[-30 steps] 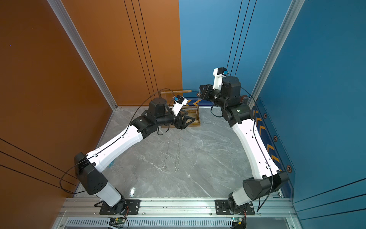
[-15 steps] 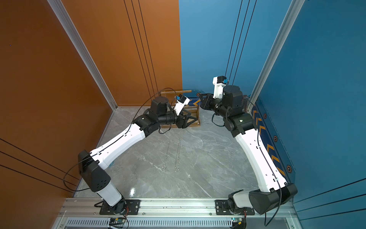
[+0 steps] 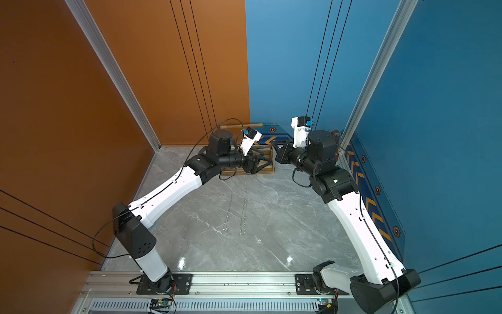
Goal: Take the necklace off the jewelry display stand
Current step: Place the necklace at the center of the board.
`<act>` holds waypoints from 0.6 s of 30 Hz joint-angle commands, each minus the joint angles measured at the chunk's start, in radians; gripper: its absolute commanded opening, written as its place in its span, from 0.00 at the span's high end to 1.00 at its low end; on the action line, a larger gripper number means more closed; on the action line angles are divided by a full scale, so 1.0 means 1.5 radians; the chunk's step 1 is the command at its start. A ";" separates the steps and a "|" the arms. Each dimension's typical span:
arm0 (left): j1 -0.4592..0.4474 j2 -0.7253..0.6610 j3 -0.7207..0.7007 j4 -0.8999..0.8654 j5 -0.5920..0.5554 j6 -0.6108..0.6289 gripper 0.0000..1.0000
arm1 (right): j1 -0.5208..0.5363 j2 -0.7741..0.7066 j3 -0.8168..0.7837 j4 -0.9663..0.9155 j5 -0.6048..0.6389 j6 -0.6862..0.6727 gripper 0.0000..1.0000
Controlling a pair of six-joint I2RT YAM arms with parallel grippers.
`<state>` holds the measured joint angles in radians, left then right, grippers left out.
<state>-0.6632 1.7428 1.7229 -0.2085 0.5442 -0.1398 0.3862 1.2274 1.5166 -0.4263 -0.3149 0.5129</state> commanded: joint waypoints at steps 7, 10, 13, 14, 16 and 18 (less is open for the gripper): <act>-0.029 0.013 0.032 0.001 0.052 0.005 0.31 | 0.021 -0.034 -0.042 0.015 -0.010 -0.007 1.00; -0.034 0.015 0.037 0.002 0.064 0.004 0.32 | 0.026 -0.039 -0.053 0.015 -0.009 -0.008 1.00; -0.039 0.015 0.037 0.001 0.067 0.004 0.34 | 0.028 -0.045 -0.062 0.015 -0.008 -0.008 1.00; -0.041 0.015 0.035 0.001 0.067 0.004 0.35 | 0.028 -0.048 -0.064 0.015 -0.007 -0.008 1.00; -0.042 0.014 0.032 0.002 0.062 0.006 0.37 | 0.028 -0.050 -0.067 0.015 -0.004 -0.008 1.00; -0.042 0.013 0.026 0.001 0.059 0.007 0.40 | 0.029 -0.052 -0.068 0.015 -0.005 -0.008 1.00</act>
<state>-0.7185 1.7515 1.7454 -0.2085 0.6144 -0.1383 0.4210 1.1778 1.4254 -0.4267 -0.3149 0.5129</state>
